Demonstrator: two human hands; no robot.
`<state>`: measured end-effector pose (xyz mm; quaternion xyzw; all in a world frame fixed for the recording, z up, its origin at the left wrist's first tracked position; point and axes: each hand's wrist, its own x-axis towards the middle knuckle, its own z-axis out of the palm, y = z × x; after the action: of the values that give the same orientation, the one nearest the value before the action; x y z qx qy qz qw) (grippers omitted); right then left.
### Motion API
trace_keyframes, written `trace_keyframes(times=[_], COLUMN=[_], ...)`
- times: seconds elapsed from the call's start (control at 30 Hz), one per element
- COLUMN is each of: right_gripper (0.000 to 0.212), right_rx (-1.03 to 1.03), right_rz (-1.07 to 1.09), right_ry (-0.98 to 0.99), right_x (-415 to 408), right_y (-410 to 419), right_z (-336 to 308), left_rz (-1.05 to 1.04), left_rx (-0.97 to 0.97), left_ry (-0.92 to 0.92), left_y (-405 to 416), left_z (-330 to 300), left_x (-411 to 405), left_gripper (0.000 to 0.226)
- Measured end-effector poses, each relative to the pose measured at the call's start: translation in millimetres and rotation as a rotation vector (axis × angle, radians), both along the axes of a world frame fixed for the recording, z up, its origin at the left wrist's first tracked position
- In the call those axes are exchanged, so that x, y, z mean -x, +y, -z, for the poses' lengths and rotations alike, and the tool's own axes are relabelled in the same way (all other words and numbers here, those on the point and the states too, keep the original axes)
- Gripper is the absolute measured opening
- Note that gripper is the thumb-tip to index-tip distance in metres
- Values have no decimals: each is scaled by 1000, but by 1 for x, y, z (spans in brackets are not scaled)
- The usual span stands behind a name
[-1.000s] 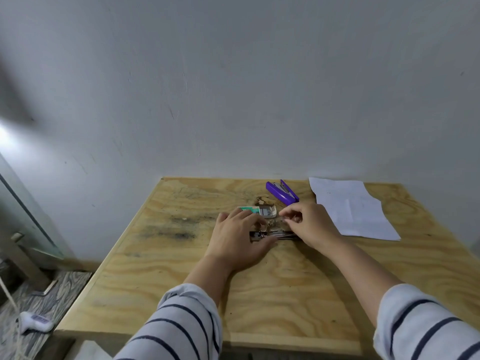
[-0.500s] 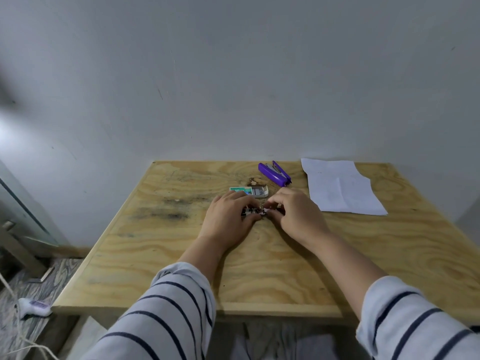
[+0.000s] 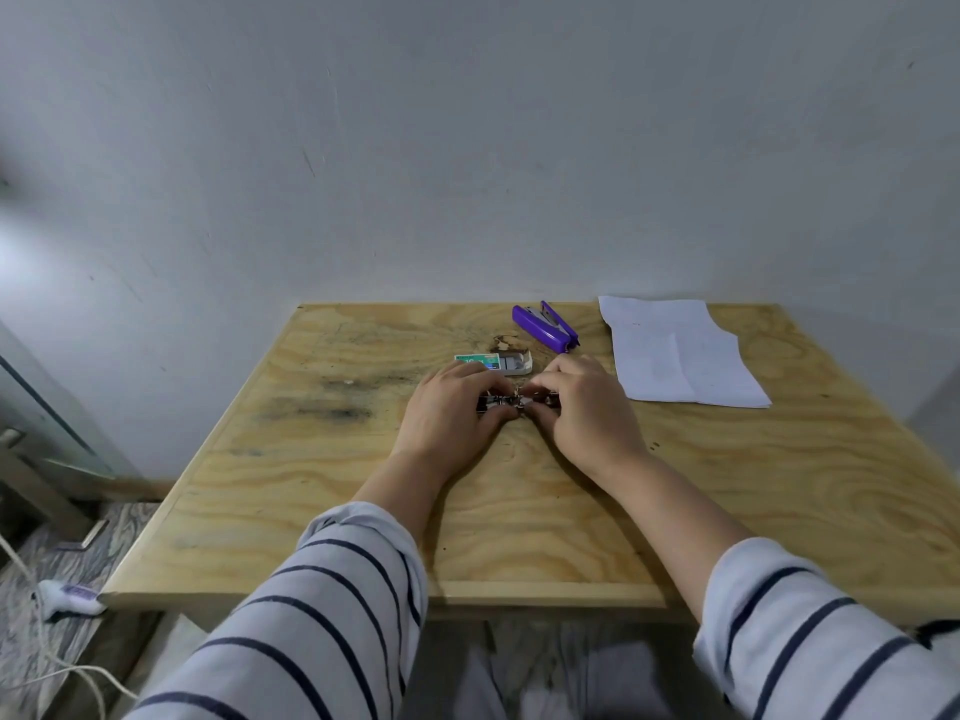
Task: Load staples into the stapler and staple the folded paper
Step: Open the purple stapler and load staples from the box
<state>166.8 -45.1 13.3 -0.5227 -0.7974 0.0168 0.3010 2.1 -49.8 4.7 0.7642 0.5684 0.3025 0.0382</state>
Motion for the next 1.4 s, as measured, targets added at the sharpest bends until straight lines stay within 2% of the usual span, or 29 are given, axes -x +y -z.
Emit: trace_keyframes(times=[0.17, 0.3, 0.73, 0.9, 1.0, 1.27, 1.4], right_gripper=[30, 22, 28, 34, 31, 24, 18], right_rx=[28, 9, -61, -17, -2, -30, 7], right_rz=[-18, -36, -43, -53, -36, -23, 48], right_ry=[39, 63, -54, 135, 154, 14, 72], right_x=[-3, -6, -22, -27, -25, -17, -11], right_y=[0, -3, -2, 0, -1, -6, -6], right_z=[3, 4, 11, 13, 12, 9, 5], left_rz=[-9, -11, -27, -29, -32, -39, -39], left_rx=[9, 8, -21, -15, -7, -18, -15], left_ry=[3, 0, 31, 32, 35, 32, 44], left_y=[0, -1, -2, -2, -2, -3, -4], left_z=[0, 0, 0, 0, -1, 1, 0], left_x=[0, 0, -1, -1, -1, 0, -1], left_gripper=[22, 21, 21, 22, 23, 25, 27])
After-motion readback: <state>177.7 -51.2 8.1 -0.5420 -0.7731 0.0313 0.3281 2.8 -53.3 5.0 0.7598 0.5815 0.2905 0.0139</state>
